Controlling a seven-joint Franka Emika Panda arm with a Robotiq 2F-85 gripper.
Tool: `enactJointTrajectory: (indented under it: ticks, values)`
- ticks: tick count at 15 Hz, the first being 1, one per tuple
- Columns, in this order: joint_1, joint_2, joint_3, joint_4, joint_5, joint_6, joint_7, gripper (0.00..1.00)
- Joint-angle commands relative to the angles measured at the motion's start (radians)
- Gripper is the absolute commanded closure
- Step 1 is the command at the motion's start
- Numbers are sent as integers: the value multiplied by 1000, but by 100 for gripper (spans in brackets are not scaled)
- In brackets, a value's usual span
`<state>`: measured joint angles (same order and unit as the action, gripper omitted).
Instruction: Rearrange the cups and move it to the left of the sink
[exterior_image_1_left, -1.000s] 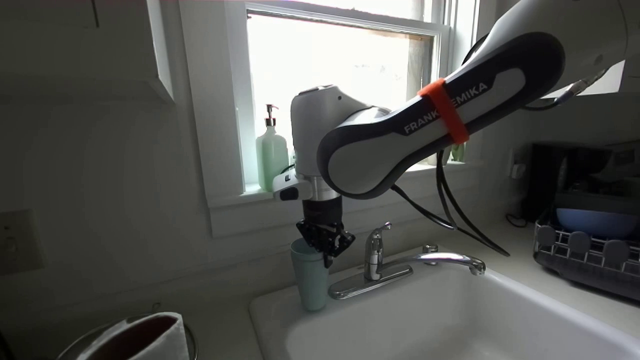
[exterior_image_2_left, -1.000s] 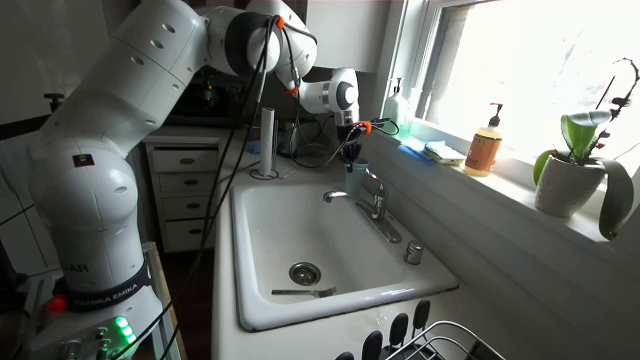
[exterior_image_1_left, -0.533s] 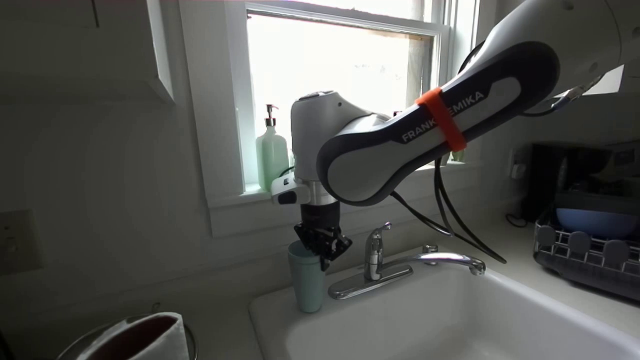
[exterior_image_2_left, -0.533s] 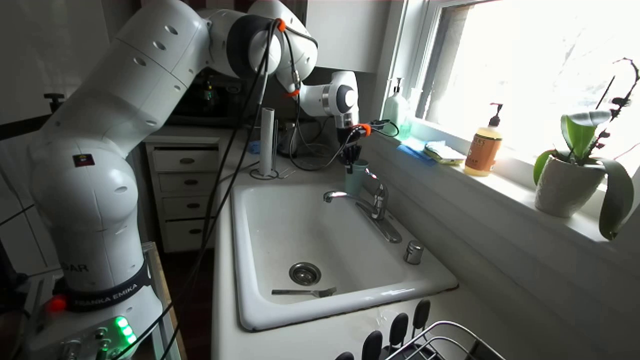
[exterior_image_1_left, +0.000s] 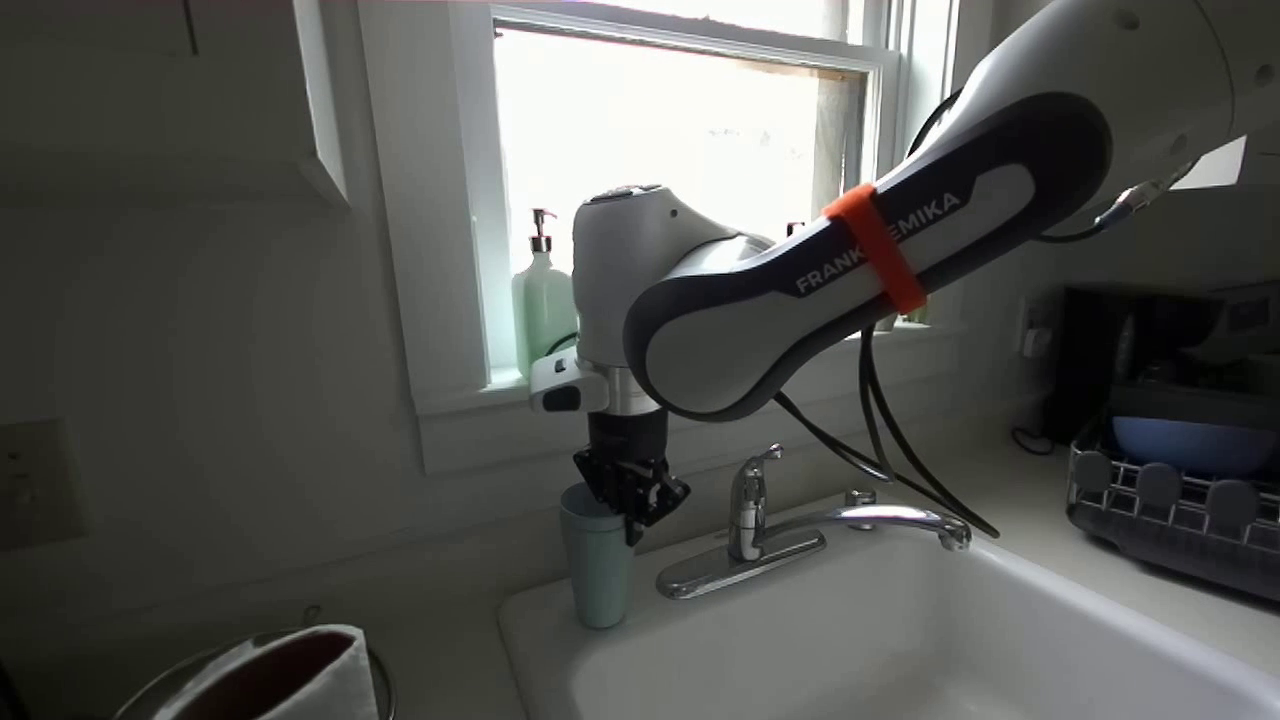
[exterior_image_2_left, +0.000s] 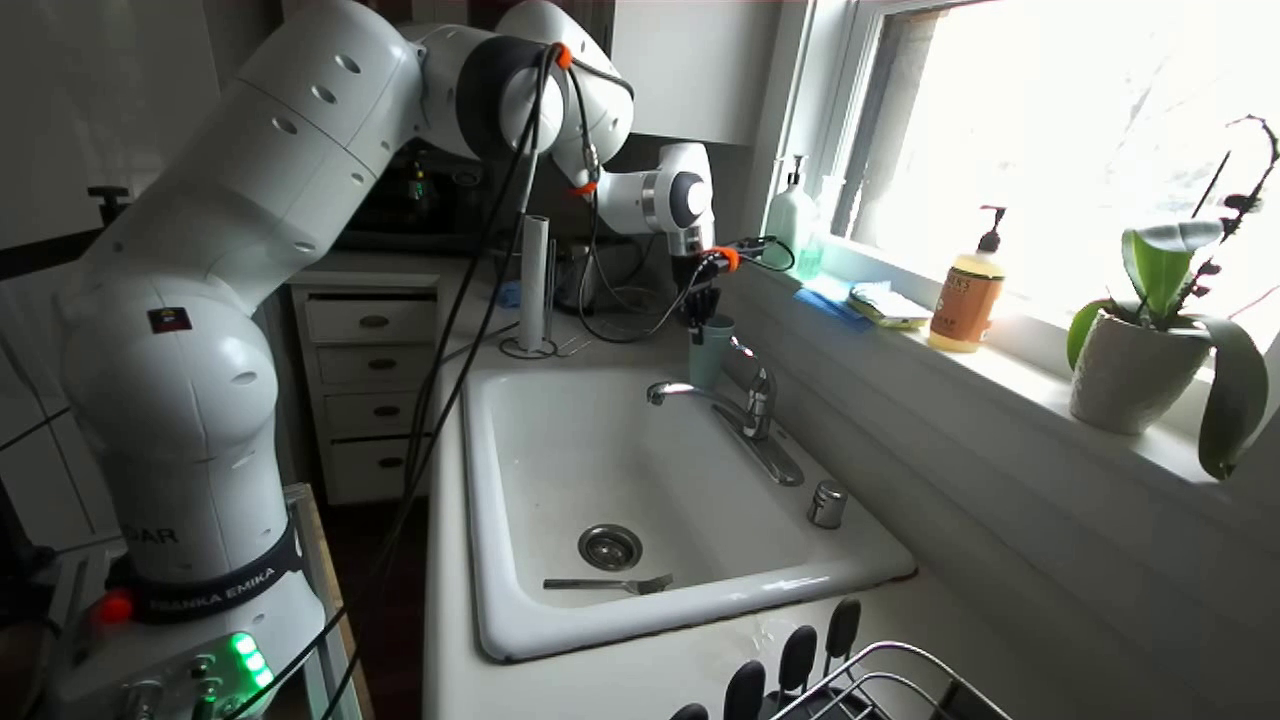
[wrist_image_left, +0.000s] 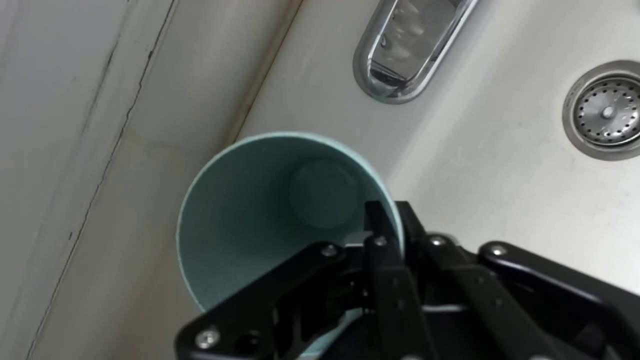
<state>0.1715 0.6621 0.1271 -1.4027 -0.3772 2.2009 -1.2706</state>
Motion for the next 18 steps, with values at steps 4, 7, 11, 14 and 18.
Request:
enactJointTrajectory:
  ticks: [4, 7, 11, 14, 18]
  values:
    - [17, 38, -10, 57, -14, -4, 1, 48]
    - [16, 37, -10, 58, -13, -6, -1, 26]
    - [17, 25, -5, 49, -6, -1, 5, 1]
    - [19, 13, -6, 45, -6, 8, 22, 0]
    - [23, 5, -6, 48, -3, 15, 59, 0]
